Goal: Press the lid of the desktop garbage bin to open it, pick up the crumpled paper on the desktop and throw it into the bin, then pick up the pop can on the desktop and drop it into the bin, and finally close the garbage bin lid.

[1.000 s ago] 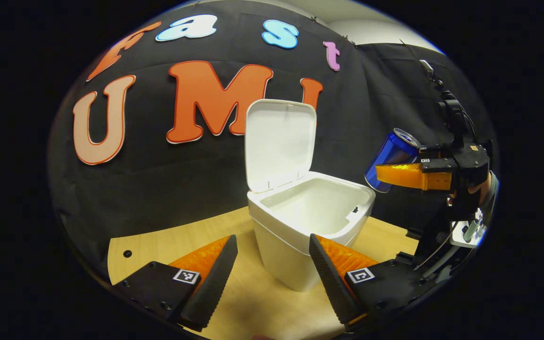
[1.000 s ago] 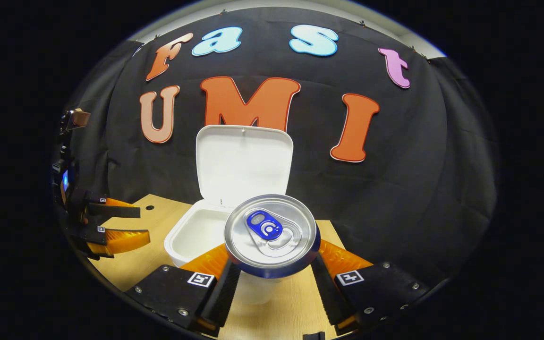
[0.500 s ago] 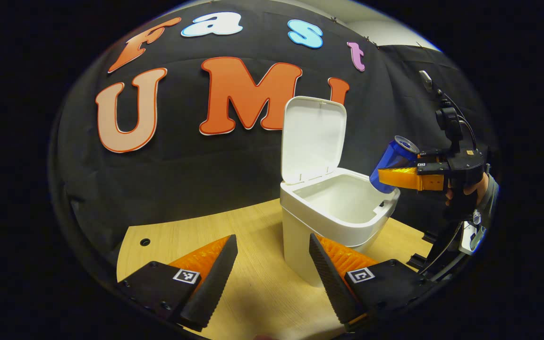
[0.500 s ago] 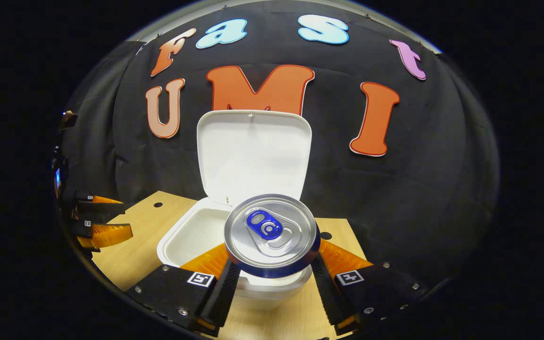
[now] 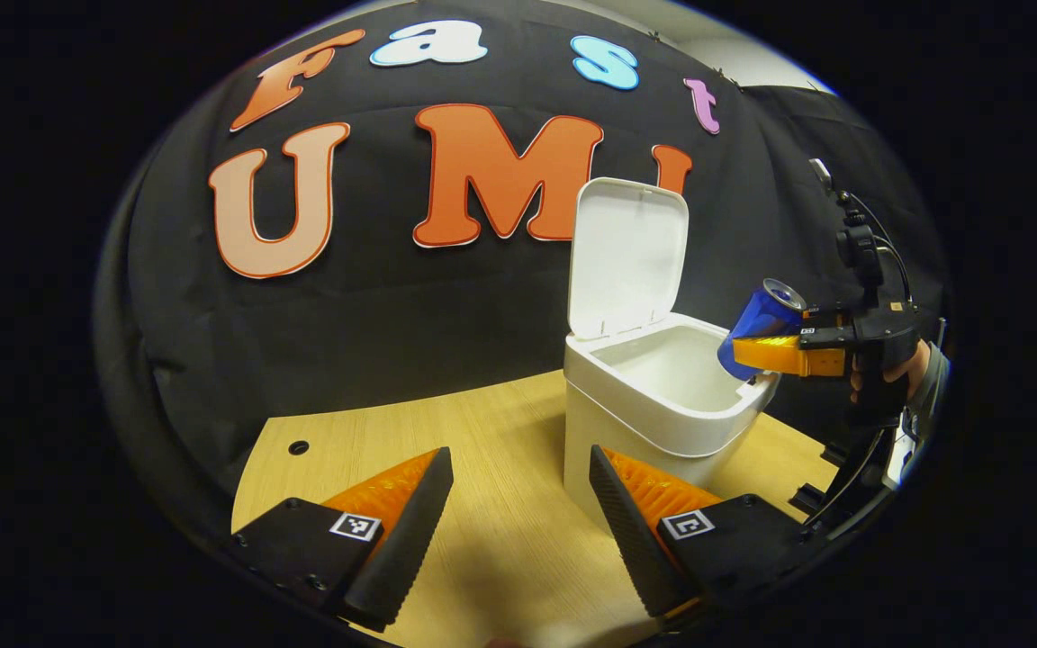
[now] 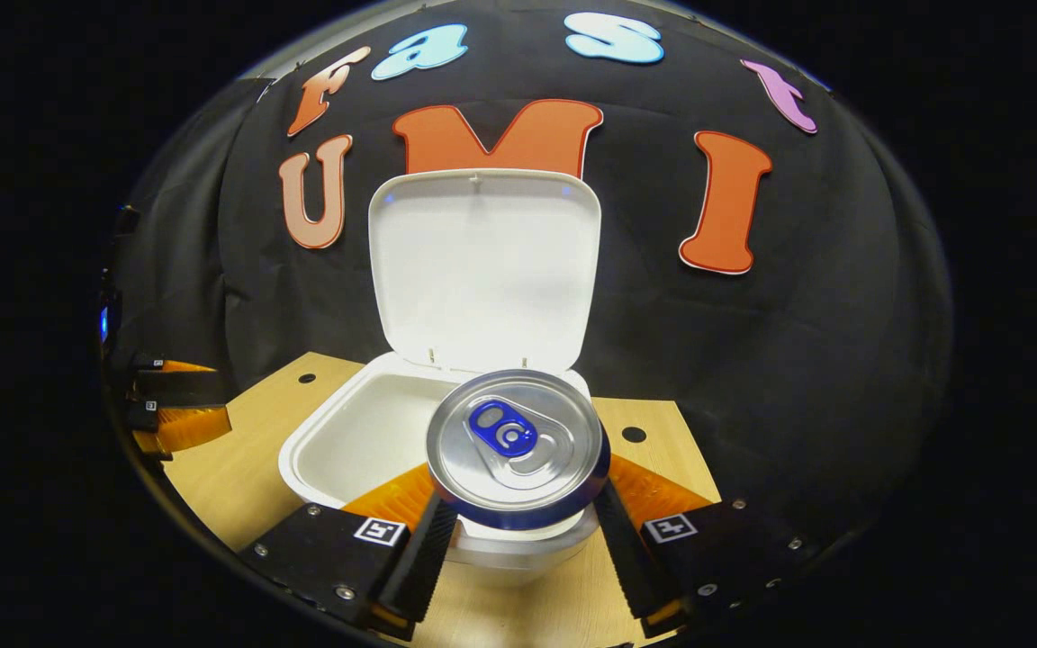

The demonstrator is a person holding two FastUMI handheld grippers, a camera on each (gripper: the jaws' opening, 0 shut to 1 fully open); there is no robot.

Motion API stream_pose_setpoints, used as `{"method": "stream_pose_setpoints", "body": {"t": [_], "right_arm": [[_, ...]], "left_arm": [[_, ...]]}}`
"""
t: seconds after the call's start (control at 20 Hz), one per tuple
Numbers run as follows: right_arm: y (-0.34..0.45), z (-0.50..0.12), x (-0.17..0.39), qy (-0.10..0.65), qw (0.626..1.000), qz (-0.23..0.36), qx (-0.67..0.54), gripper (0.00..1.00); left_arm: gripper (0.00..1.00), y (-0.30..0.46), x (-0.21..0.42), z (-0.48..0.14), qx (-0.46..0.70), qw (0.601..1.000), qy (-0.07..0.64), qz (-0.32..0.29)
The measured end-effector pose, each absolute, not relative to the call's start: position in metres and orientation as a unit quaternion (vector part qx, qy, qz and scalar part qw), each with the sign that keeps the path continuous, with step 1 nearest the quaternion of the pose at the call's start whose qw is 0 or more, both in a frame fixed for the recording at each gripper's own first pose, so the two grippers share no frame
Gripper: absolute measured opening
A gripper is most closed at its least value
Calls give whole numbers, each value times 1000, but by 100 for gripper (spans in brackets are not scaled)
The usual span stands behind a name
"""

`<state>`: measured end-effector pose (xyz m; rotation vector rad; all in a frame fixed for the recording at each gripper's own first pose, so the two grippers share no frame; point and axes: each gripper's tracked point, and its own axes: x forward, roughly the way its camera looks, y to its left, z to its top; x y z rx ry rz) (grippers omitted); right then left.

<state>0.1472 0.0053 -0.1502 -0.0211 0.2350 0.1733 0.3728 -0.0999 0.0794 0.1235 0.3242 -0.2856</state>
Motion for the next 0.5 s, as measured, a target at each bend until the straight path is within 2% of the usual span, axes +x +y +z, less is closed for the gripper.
{"method": "stream_pose_setpoints", "body": {"t": [0.5], "right_arm": [[3, -112, 159, 85, 992, 92, -5, 83]], "left_arm": [[96, -87, 369, 79, 56, 978, 158, -120]]}}
